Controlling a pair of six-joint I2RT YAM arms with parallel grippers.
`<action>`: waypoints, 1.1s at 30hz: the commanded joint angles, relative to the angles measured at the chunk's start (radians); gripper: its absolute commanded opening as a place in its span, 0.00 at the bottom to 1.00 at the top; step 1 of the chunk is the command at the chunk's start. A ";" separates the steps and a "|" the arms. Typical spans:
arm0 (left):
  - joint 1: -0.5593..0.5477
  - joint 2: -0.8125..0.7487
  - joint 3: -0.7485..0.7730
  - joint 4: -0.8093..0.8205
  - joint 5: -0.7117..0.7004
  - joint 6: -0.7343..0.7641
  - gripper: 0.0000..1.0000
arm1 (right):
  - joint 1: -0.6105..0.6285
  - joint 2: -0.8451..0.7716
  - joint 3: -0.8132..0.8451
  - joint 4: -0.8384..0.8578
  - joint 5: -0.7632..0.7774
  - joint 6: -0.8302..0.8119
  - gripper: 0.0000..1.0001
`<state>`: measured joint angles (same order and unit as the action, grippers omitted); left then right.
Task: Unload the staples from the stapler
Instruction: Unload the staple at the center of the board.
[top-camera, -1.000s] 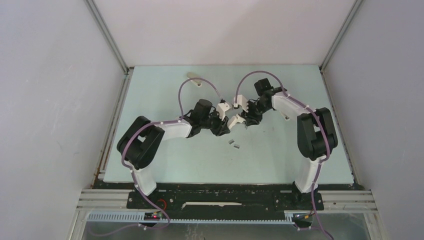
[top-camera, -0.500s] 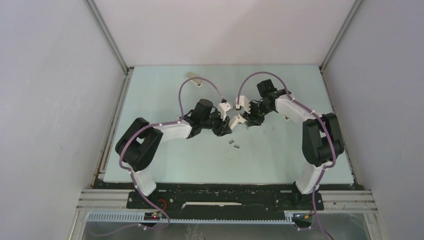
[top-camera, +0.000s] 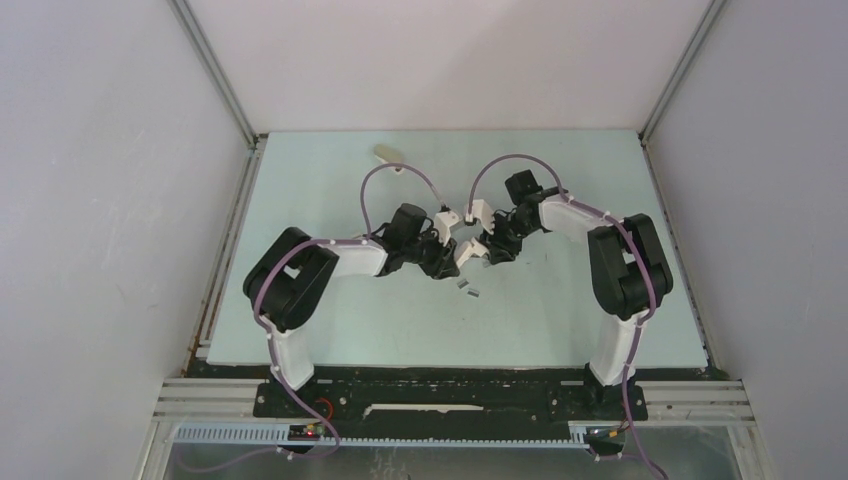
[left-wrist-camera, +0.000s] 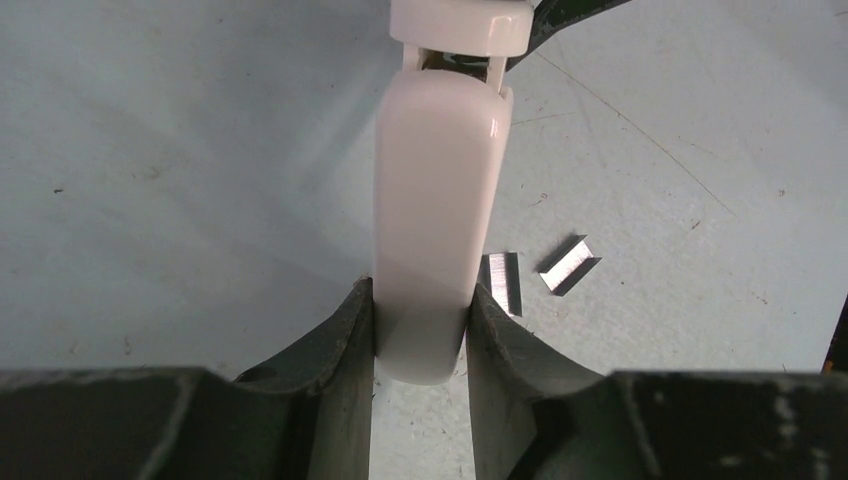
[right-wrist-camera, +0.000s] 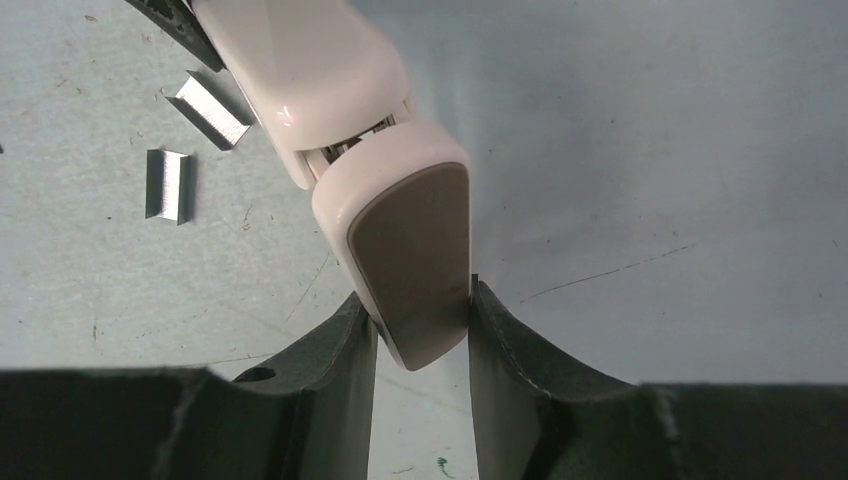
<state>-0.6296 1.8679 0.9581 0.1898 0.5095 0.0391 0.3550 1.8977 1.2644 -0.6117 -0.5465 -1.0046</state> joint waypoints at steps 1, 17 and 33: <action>-0.005 -0.016 0.048 0.007 -0.086 -0.033 0.09 | 0.013 -0.068 0.025 -0.014 -0.043 0.103 0.17; 0.008 -0.129 -0.023 0.081 -0.025 -0.119 0.09 | 0.059 -0.113 0.052 -0.178 -0.205 0.024 0.17; 0.029 -0.145 -0.033 0.112 0.059 -0.142 0.09 | 0.057 -0.097 0.093 -0.262 -0.279 0.013 0.19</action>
<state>-0.6262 1.7573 0.9478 0.2230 0.6067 -0.0612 0.3630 1.8088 1.3258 -0.7547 -0.7113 -0.9504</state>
